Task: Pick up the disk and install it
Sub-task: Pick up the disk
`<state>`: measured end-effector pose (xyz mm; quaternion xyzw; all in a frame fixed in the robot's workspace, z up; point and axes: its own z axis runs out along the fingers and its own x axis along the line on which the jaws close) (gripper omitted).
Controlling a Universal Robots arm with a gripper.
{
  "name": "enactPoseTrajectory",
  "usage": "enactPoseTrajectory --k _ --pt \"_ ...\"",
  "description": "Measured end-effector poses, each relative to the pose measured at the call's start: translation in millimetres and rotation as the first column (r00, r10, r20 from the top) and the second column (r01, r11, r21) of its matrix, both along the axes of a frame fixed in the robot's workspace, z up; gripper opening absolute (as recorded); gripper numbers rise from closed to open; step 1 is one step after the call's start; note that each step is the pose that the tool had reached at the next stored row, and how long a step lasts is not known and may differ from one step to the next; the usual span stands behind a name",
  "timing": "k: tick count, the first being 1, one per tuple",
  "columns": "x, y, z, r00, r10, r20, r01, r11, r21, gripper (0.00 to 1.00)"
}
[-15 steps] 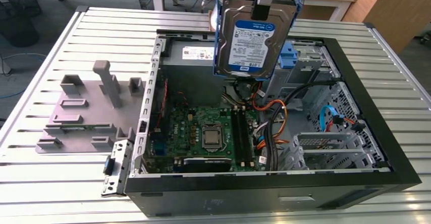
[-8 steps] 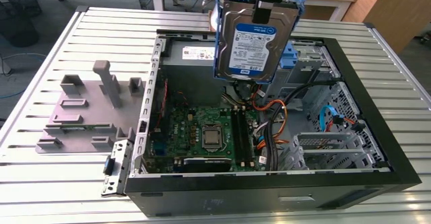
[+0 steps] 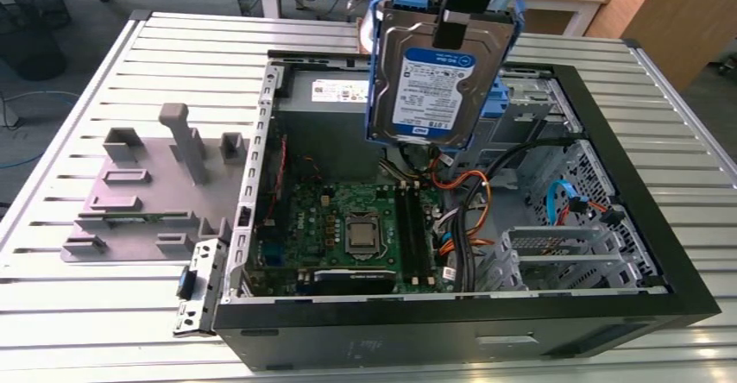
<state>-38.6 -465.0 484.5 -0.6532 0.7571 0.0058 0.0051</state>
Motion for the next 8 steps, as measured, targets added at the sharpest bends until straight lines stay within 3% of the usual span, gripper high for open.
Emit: enactPoseTrajectory --k 8 --pt "0.4 -9.8 -0.1 1.0000 -0.009 0.0000 0.009 1.0000 -0.0001 0.35"
